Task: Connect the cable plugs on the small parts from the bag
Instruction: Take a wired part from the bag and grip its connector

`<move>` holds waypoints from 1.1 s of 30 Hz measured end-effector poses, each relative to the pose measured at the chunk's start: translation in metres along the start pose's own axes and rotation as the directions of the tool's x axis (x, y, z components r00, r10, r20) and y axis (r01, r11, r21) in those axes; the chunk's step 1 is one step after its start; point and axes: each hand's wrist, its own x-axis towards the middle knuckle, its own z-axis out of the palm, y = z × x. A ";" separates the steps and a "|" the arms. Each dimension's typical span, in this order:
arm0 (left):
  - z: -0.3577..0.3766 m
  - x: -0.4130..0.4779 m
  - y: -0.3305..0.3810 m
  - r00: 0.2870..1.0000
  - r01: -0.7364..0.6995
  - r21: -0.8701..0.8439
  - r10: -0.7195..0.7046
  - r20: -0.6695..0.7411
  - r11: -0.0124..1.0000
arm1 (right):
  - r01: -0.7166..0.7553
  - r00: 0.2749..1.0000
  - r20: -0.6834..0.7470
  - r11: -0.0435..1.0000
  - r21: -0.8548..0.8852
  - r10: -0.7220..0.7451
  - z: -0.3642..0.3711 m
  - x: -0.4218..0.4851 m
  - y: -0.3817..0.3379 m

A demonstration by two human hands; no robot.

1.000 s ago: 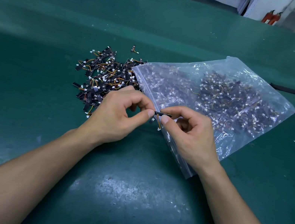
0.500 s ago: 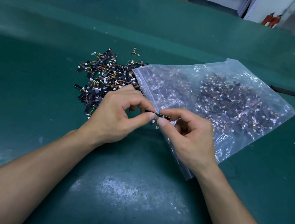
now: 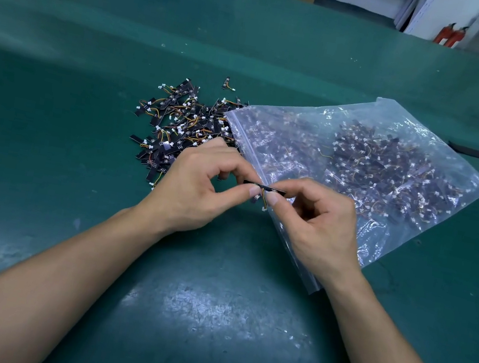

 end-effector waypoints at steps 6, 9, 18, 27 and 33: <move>0.000 0.001 -0.001 1.000 -0.006 0.005 0.006 -0.006 1.000 | 0.007 1.000 0.000 0.999 -0.035 -0.007 0.000 0.000 -0.001; 0.000 -0.001 -0.001 1.000 0.010 -0.004 -0.009 0.015 1.000 | 0.008 1.000 0.004 0.999 -0.040 -0.008 -0.001 0.001 -0.001; 0.001 0.001 0.000 0.999 -0.029 0.011 0.030 -0.034 1.000 | -0.036 0.999 -0.020 0.999 0.021 0.036 -0.003 0.001 -0.003; 0.002 0.000 0.000 1.000 0.011 -0.002 -0.011 0.016 1.000 | -0.041 0.999 0.025 0.999 0.024 0.040 -0.004 0.002 -0.002; 0.001 0.000 -0.004 1.000 0.004 0.011 -0.003 -0.013 1.000 | -0.152 0.988 0.015 0.988 -0.024 0.153 -0.007 0.004 0.001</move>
